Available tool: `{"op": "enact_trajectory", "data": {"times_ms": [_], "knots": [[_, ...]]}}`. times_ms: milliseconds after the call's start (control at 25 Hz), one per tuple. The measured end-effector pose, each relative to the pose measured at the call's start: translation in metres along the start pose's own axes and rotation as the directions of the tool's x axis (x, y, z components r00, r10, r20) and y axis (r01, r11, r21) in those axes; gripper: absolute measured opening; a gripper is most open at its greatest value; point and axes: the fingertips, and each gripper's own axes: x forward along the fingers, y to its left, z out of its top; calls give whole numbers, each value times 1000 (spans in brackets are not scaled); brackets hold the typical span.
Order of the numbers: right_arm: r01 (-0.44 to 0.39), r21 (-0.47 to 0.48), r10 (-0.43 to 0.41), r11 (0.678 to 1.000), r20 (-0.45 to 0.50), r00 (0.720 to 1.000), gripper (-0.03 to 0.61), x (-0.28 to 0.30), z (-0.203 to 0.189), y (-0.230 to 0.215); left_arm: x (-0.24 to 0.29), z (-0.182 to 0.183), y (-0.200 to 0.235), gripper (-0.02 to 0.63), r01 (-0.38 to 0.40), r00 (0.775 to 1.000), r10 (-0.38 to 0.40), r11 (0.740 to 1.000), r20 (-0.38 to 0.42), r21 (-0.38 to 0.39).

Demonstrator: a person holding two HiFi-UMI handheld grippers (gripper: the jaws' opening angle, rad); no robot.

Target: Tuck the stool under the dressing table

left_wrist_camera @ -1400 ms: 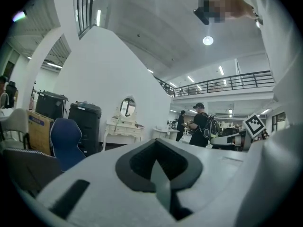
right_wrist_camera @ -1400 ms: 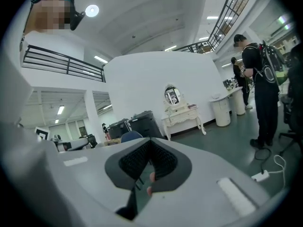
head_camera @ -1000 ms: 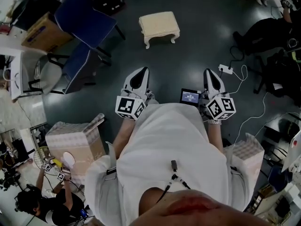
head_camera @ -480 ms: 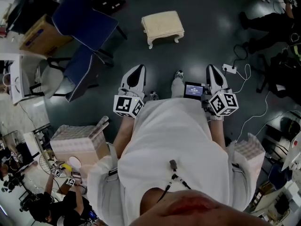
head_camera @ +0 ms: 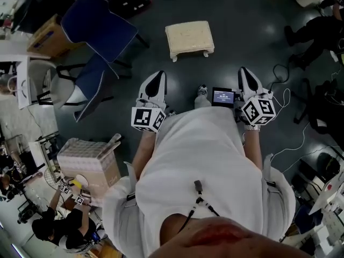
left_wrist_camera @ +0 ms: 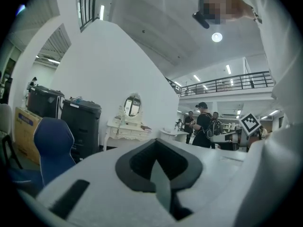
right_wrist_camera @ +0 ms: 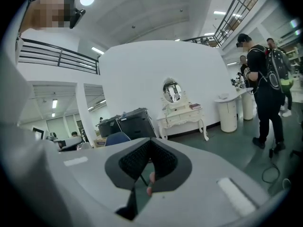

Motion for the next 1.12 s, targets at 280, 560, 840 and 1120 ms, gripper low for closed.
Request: {"op": "enact_trajectory", "data": {"times_ms": [280, 560, 840, 1120], "knots": [[-101, -41, 99, 994, -48, 994, 8, 56, 33, -56, 58, 10, -2, 8, -110, 994, 110, 994, 27, -3], [-157, -79, 150, 984, -84, 985, 8, 111, 55, -117, 107, 4, 7, 8, -153, 988, 153, 988, 14, 7], [-198, -81, 186, 977, -136, 973, 8, 190, 52, -167, 156, -11, 54, 26, -155, 987, 154, 988, -45, -11], [-142, -48, 135, 989, -125, 983, 8, 267, 60, -170, 221, -35, 123, 26, -112, 989, 106, 992, -104, -60]]}}
